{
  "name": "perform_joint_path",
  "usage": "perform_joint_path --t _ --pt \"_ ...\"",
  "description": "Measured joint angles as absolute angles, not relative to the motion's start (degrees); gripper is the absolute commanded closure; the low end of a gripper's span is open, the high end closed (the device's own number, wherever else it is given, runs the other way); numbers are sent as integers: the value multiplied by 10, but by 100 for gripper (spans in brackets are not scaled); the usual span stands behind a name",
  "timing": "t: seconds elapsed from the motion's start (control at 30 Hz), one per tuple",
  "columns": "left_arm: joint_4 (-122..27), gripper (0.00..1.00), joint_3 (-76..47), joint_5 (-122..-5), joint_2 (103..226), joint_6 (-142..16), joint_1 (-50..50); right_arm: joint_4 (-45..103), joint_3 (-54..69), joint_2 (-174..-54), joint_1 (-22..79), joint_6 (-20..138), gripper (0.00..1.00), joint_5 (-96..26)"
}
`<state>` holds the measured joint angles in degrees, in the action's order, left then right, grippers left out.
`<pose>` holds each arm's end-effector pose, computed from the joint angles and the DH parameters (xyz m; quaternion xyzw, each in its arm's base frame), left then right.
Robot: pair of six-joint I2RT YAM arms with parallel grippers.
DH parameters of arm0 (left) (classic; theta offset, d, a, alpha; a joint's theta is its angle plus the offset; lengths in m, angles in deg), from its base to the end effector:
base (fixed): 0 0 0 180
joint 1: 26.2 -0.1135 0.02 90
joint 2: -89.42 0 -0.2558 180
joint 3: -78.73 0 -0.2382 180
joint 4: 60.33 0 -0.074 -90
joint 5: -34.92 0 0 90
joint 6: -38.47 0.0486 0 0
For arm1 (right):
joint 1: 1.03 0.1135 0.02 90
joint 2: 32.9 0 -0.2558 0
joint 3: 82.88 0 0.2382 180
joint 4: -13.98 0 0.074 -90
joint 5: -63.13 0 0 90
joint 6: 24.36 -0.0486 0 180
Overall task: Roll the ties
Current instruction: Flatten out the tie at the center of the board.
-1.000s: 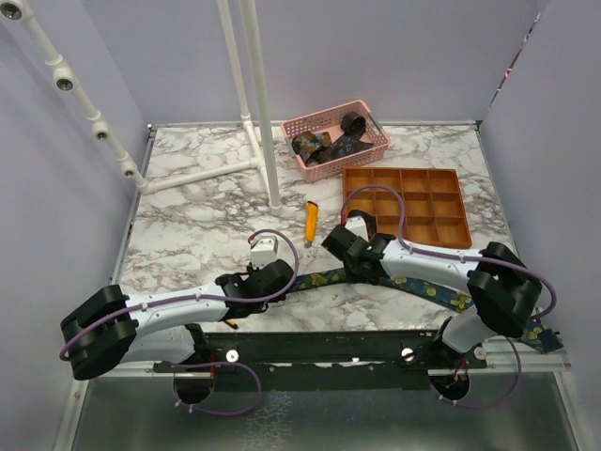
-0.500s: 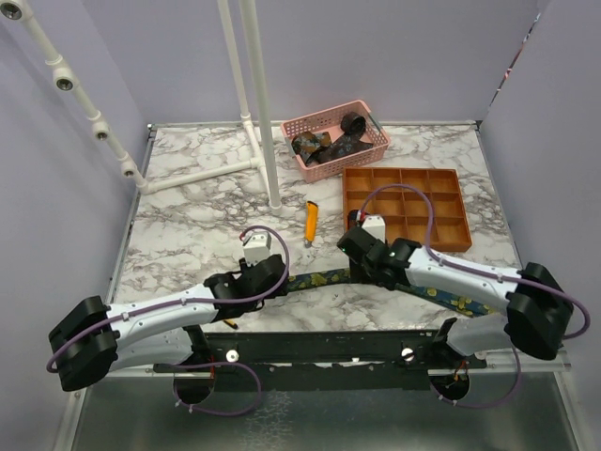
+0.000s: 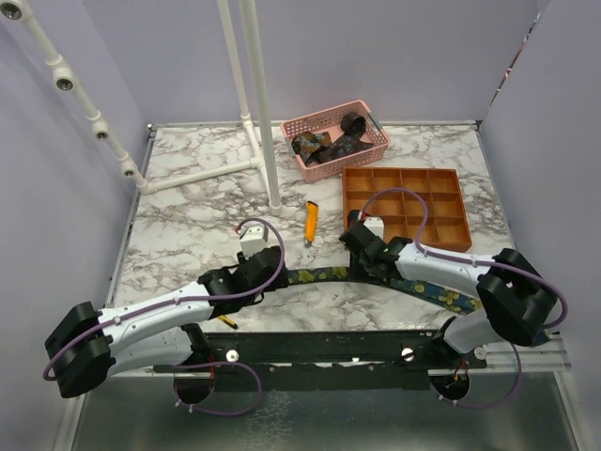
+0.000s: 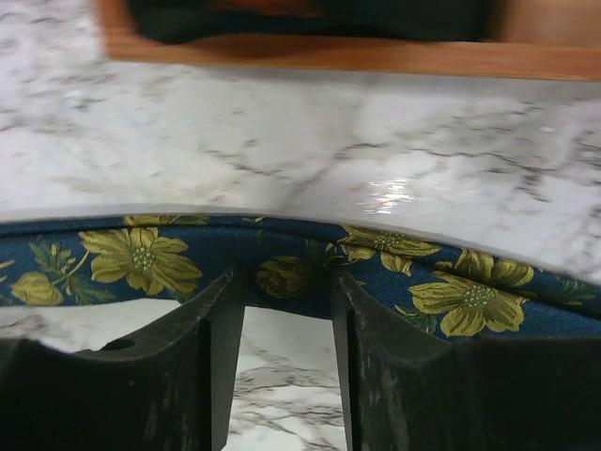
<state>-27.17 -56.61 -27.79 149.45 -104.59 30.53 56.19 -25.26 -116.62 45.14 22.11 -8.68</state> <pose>0.1281 -0.1546 0.1841 -0.0544 0.9110 -0.1546 0.3784 0.1843 0.1701 0.1513 0.0074 0.9702 0.0210 0.2412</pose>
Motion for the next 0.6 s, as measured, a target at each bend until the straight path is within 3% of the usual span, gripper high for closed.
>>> perform_joint_path --t 0.23,0.43,0.6 --pt "-260 41 -568 -280 1411 -1056 304 486 -209 -1227 525 265 57 -133" --pt "-258 41 -568 -288 1406 -1054 304 459 -186 -1247 571 250 44 -144" --pt "-257 42 -568 -288 1422 -1048 299 580 -230 -1122 545 166 29 -94"
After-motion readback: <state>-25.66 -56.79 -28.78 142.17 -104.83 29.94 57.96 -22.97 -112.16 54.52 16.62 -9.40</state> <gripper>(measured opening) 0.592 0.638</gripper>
